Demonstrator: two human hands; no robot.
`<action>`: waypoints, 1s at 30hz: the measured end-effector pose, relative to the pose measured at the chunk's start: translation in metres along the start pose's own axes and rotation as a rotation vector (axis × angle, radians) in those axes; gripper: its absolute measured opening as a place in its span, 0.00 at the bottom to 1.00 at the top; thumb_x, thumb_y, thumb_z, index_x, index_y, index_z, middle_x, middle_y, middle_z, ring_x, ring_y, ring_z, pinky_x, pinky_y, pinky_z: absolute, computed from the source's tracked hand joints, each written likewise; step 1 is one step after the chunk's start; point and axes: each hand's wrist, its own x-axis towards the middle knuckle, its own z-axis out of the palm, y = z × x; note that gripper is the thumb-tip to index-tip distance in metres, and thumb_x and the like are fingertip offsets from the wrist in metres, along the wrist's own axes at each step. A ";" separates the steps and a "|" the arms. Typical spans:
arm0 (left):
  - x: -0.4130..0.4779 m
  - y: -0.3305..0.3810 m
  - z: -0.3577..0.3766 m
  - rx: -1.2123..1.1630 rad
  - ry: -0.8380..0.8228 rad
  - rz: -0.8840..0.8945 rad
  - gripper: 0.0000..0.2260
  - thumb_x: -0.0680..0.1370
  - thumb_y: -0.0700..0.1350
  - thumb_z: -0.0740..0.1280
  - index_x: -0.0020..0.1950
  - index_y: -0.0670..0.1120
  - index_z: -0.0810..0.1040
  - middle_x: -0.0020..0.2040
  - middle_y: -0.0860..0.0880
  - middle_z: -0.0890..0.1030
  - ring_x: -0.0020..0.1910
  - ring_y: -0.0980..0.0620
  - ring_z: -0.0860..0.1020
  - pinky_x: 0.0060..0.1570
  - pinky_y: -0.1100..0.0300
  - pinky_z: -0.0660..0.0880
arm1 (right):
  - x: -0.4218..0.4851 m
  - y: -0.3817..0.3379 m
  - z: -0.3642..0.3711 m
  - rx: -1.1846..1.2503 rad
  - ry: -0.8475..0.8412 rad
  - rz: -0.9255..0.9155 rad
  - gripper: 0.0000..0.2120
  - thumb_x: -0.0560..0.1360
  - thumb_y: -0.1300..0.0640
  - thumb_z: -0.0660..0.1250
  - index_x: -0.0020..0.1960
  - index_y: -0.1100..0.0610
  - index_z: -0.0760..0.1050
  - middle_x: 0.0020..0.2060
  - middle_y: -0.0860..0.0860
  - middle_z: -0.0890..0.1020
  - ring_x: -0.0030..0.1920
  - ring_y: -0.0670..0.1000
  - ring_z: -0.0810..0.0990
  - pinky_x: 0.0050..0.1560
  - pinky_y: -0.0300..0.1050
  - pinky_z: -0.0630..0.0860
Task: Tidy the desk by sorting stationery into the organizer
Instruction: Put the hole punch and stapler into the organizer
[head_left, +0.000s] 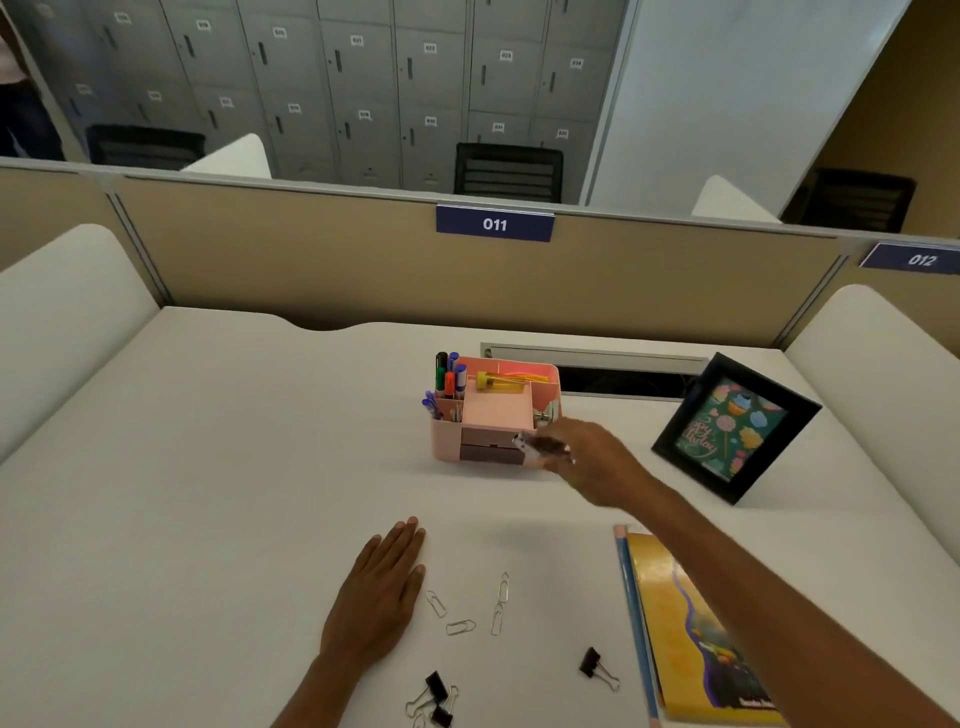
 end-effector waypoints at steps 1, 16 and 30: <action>0.000 0.000 0.000 0.005 -0.002 -0.003 0.23 0.81 0.55 0.43 0.76 0.51 0.57 0.76 0.56 0.56 0.75 0.63 0.49 0.73 0.62 0.44 | 0.015 0.002 -0.008 -0.010 0.023 0.020 0.11 0.76 0.53 0.69 0.57 0.53 0.76 0.49 0.50 0.81 0.46 0.51 0.77 0.45 0.45 0.75; 0.000 0.002 -0.001 -0.013 0.014 -0.010 0.22 0.81 0.54 0.50 0.75 0.51 0.61 0.76 0.55 0.58 0.75 0.60 0.55 0.72 0.60 0.50 | 0.127 0.005 -0.008 -0.257 -0.045 -0.011 0.14 0.74 0.52 0.71 0.58 0.52 0.78 0.54 0.51 0.81 0.51 0.52 0.76 0.46 0.45 0.72; 0.000 0.002 -0.002 -0.068 0.025 -0.029 0.22 0.81 0.55 0.49 0.75 0.52 0.61 0.76 0.57 0.58 0.74 0.61 0.55 0.71 0.60 0.53 | 0.203 0.011 -0.045 -0.107 -0.128 0.069 0.14 0.73 0.54 0.72 0.56 0.57 0.76 0.48 0.52 0.79 0.45 0.52 0.77 0.45 0.48 0.75</action>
